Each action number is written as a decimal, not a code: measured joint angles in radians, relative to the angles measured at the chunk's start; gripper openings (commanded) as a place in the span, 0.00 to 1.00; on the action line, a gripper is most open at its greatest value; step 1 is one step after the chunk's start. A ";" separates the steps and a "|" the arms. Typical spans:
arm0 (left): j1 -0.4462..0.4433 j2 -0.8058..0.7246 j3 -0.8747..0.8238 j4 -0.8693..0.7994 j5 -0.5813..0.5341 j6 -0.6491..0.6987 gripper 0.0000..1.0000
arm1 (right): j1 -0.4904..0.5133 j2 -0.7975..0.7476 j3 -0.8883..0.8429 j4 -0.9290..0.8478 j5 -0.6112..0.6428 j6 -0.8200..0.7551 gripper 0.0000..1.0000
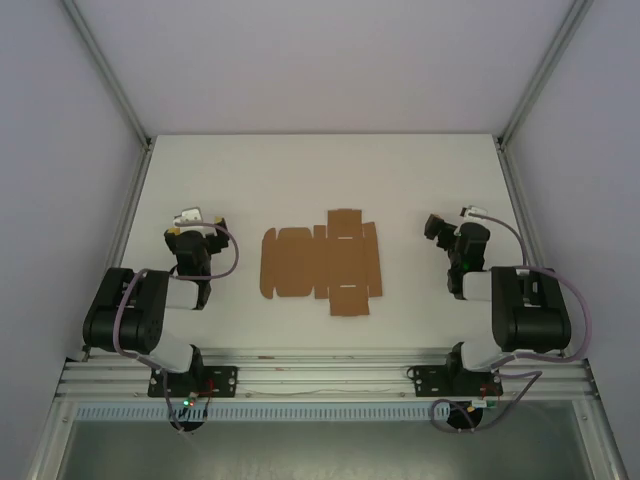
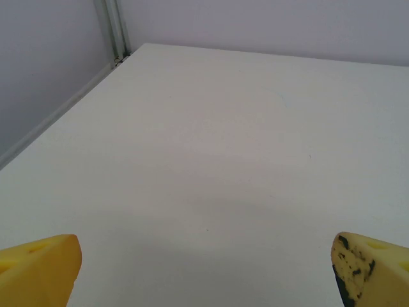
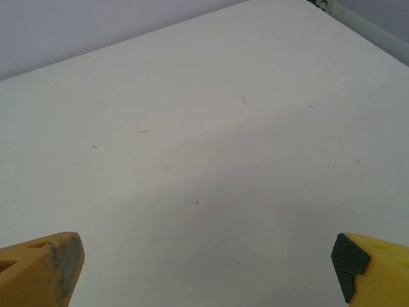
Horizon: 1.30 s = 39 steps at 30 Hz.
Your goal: Assemble paper box
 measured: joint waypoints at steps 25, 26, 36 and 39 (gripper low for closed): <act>0.000 0.000 0.007 -0.005 0.018 0.001 1.00 | 0.000 0.000 0.000 0.000 0.000 0.000 1.00; 0.000 0.000 0.008 -0.006 0.023 0.001 1.00 | 0.000 0.000 0.000 0.000 0.000 0.000 1.00; 0.000 -0.219 0.183 -0.392 0.047 -0.060 1.00 | 0.009 -0.136 0.097 -0.248 0.076 0.021 1.00; -0.001 -0.280 0.272 -0.531 0.097 -0.126 1.00 | 0.037 -0.242 0.182 -0.397 0.120 0.044 1.00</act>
